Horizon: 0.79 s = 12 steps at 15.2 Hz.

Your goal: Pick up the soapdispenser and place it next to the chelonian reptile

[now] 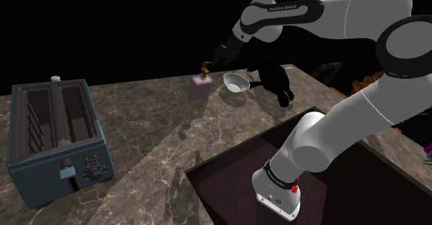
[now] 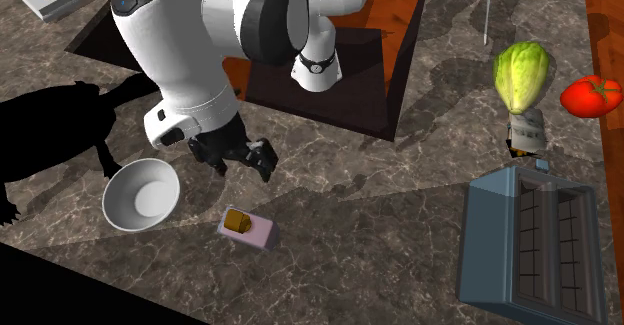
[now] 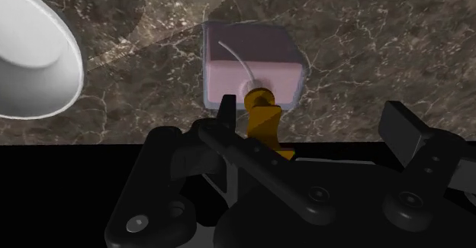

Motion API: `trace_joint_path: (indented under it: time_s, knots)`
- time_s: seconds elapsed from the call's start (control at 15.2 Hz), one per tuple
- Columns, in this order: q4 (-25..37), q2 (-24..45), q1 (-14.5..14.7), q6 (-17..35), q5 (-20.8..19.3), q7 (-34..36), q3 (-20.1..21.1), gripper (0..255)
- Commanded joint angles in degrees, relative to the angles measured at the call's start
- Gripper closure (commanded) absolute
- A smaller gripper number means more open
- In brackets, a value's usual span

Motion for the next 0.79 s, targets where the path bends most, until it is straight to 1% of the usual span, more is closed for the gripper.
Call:
trace_joint_path:
  time_s: [0.0, 0.2, 0.26, 0.66, 0.73]
  knots:
    - [1.6, 4.9, 1.3, 2.8, 4.2, -4.1, -2.3, 0]
    - [4.6, 12.2, 2.7, 5.1, 12.0, -10.9, -4.8, 0]
    - [5.1, 13.3, 2.7, 5.3, 13.1, -11.9, -5.0, 0]
    - [4.5, 17.0, 3.3, 8.9, 17.0, -14.5, -4.5, 0]
    - [4.5, 18.1, 3.4, 9.7, 18.1, -15.3, -4.4, 0]
